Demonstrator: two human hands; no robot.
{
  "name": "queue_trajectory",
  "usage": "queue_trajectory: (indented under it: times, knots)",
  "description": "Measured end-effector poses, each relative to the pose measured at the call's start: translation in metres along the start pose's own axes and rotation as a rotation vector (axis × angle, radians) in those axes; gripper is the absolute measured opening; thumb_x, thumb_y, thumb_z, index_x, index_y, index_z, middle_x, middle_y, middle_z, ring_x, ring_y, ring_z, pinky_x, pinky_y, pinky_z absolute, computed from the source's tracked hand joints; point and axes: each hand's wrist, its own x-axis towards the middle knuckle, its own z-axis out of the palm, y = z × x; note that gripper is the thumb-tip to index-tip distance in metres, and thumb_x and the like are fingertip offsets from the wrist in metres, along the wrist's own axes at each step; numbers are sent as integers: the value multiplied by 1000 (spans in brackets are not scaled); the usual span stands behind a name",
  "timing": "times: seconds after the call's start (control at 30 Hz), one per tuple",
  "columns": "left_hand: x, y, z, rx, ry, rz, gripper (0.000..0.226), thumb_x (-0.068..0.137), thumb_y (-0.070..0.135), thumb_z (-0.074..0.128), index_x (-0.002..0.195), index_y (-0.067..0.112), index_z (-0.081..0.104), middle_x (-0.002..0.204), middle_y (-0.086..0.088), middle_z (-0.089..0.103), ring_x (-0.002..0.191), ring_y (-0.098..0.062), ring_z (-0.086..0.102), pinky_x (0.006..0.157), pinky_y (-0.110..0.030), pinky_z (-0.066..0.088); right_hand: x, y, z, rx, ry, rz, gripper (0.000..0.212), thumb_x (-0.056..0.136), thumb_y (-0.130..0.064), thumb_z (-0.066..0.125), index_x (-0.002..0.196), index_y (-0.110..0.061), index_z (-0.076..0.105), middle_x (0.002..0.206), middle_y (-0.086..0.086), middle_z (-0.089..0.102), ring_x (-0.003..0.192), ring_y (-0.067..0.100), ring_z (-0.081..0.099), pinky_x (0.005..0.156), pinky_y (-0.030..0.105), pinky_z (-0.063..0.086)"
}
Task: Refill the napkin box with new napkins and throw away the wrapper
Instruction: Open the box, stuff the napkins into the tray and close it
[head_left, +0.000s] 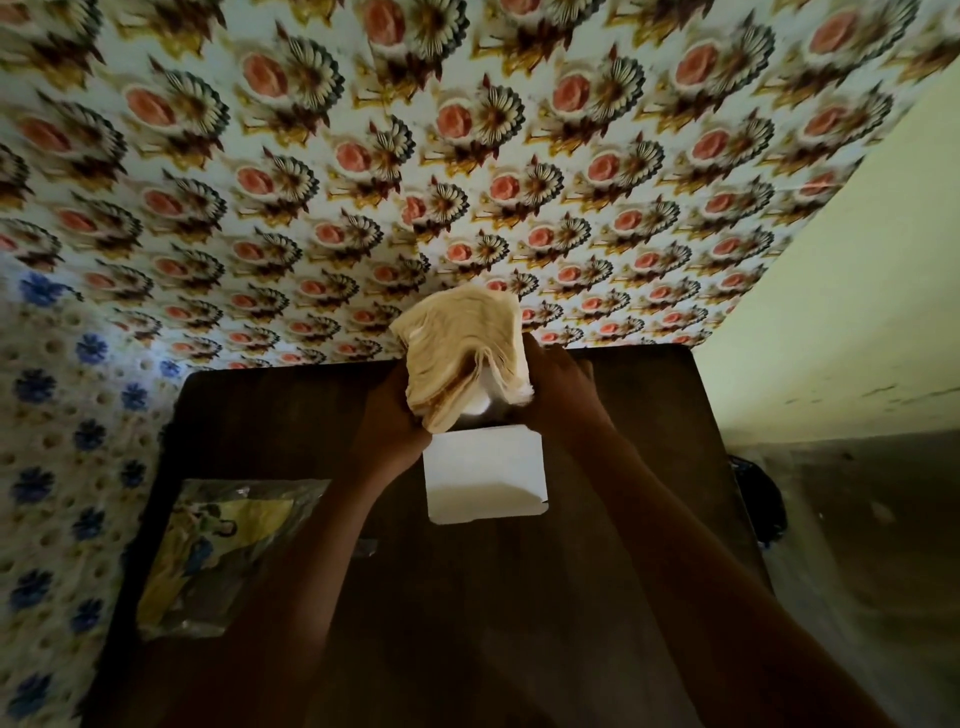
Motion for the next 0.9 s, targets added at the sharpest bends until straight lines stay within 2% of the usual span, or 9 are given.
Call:
queue_trajectory:
  times: [0.1,0.3,0.4,0.47,0.57,0.73,0.8,0.87,0.9]
  knots:
    - [0,1,2,-1,-29,16,51,87,-5,72,132,11,56,99,25,51,87,18,52,71,8,39,5,13,-6,85,-70,-23,100,63,-28,89,145,-33,32,140,7,57,131,34,53,103,60,46]
    - [2,-4,3,-7,-59,37,42,87,8,77,126,13,62,102,19,61,93,13,56,74,3,45,7,10,-7,-157,-6,-89,100,61,-52,85,145,-18,45,140,13,59,131,41,53,107,60,43]
    - [4,-5,1,-42,-97,-18,47,84,5,79,126,16,62,106,10,65,99,0,63,77,-11,53,7,14,-6,48,-54,-48,90,63,-49,82,142,-26,45,137,7,60,132,34,53,107,59,44]
    - [6,-5,1,-91,-131,-38,58,81,6,83,132,19,59,118,6,67,112,-9,65,83,-17,54,5,16,-9,166,-70,-24,86,67,-41,87,141,-26,47,138,4,59,136,29,49,114,51,36]
    - [6,1,2,-180,-109,-50,66,78,20,88,136,22,55,125,12,66,116,1,62,93,-18,53,0,14,-11,153,-15,-28,79,70,-41,88,138,-24,52,137,2,60,137,26,46,110,34,24]
    - [4,4,1,-112,-48,-3,50,82,23,85,127,23,64,124,2,69,120,-15,64,102,-41,54,5,9,-1,-24,-41,18,77,66,-61,79,132,-35,50,133,-3,63,133,28,51,114,57,26]
    - [4,3,-1,-96,-57,-39,56,78,26,87,129,20,63,121,3,70,117,-14,64,101,-37,54,3,9,-3,21,-9,-18,83,65,-59,82,137,-34,49,137,-3,60,136,27,48,120,43,23]
    - [6,5,-2,-116,-86,-73,57,75,26,89,126,22,64,118,7,70,115,-12,64,97,-30,55,-1,11,-11,193,-19,-49,90,67,-43,90,143,-25,47,141,1,58,136,23,46,115,7,17]
    - [7,5,-3,-120,-91,-73,58,74,26,90,124,25,63,116,11,69,115,-9,64,94,-25,54,-3,12,-15,296,-40,-55,91,67,-36,92,144,-20,48,138,3,60,133,22,50,112,5,26]
